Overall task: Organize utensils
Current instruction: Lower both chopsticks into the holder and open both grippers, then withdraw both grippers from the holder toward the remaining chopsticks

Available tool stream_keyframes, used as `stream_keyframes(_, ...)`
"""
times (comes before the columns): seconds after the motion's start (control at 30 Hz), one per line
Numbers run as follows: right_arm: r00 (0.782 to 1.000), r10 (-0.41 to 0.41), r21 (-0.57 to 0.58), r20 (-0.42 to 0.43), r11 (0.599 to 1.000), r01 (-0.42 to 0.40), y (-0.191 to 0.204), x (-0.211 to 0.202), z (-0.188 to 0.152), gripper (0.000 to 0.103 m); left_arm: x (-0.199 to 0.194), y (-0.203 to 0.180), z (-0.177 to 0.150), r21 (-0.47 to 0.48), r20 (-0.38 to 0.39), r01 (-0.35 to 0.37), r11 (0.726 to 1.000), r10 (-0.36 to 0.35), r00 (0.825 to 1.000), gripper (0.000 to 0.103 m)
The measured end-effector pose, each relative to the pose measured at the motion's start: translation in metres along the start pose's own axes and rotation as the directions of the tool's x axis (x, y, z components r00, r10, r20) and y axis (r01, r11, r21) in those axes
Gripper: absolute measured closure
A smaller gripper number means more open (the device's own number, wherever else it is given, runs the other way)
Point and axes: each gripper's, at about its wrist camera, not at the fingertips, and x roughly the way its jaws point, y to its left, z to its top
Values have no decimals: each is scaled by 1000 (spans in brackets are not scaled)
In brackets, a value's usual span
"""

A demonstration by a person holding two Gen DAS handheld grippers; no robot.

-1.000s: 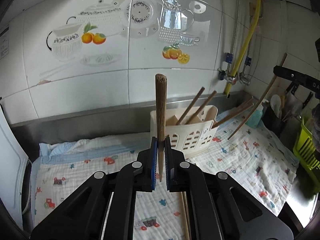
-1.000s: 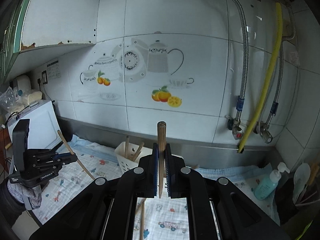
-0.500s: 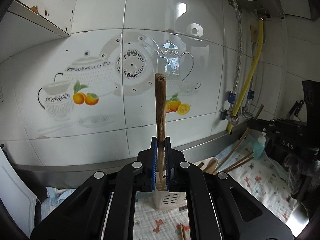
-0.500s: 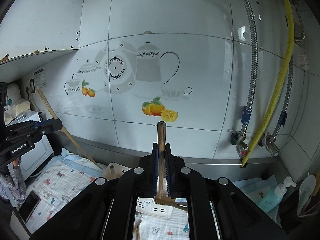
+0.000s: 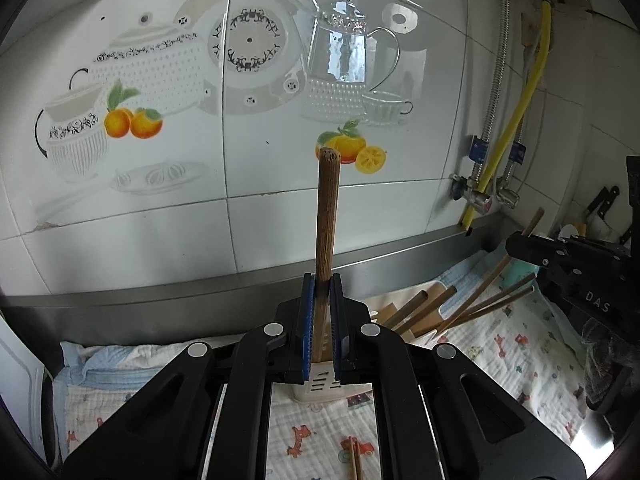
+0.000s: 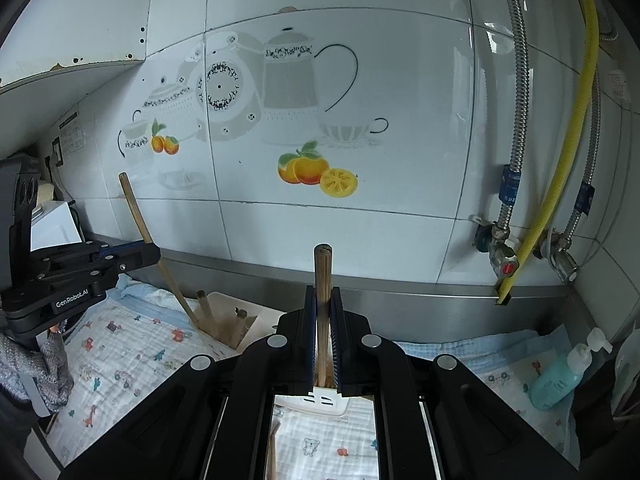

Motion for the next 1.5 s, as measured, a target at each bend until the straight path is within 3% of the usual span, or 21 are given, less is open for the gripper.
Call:
stream_keyframes(0.3, 1000, -3, -1, 25, 1000, 3, 1, -15, 0, 90, -10, -1, -1, -4, 15, 3, 1000, -3, 1000, 92)
stream_keyframes(0.4, 999, -10, -16, 45, 1000, 11, 5, -29, -4, 87, -23, -1, -2, -7, 36, 2, 1000, -2, 999, 75)
stream_keyframes(0.47, 998, -5, -23, 56, 1000, 7, 8, -40, -9, 87, -34, -4, -6, -1, 51, 4, 1000, -4, 999, 74)
stream_keyframes(0.67, 997, 6, -43, 75, 999, -3, 23, -73, -39, 79, -65, -8, -27, 2, 69, 24, 1000, -25, 997, 66)
stream_keyframes(0.93, 999, 32, -53, 38, 998, -30, 45, -97, -97, 72, -90, -16, -82, 12, 38, 19, 1000, -19, 999, 56)
stream_keyframes(1.1, 1000, 24, -50, -5, 998, -24, 55, -99, -136, 71, -91, -18, -122, 13, -22, 27, 1000, -26, 999, 56)
stream_keyframes(1.2, 999, 20, -46, -27, 999, -21, 58, -98, -157, 70, -89, -19, -147, 5, -63, 20, 1000, -19, 998, 48)
stream_keyframes(1.3, 998, 10, -43, -61, 999, -13, 60, -93, -179, 70, -87, -19, -171, 5, -101, 15, 1000, -14, 995, 48)
stream_keyframes(1.5, 994, 15, 3, -113, 1000, -15, 55, -86, -213, 70, -73, -15, -219, -27, -214, -3, 1000, -3, 977, 48)
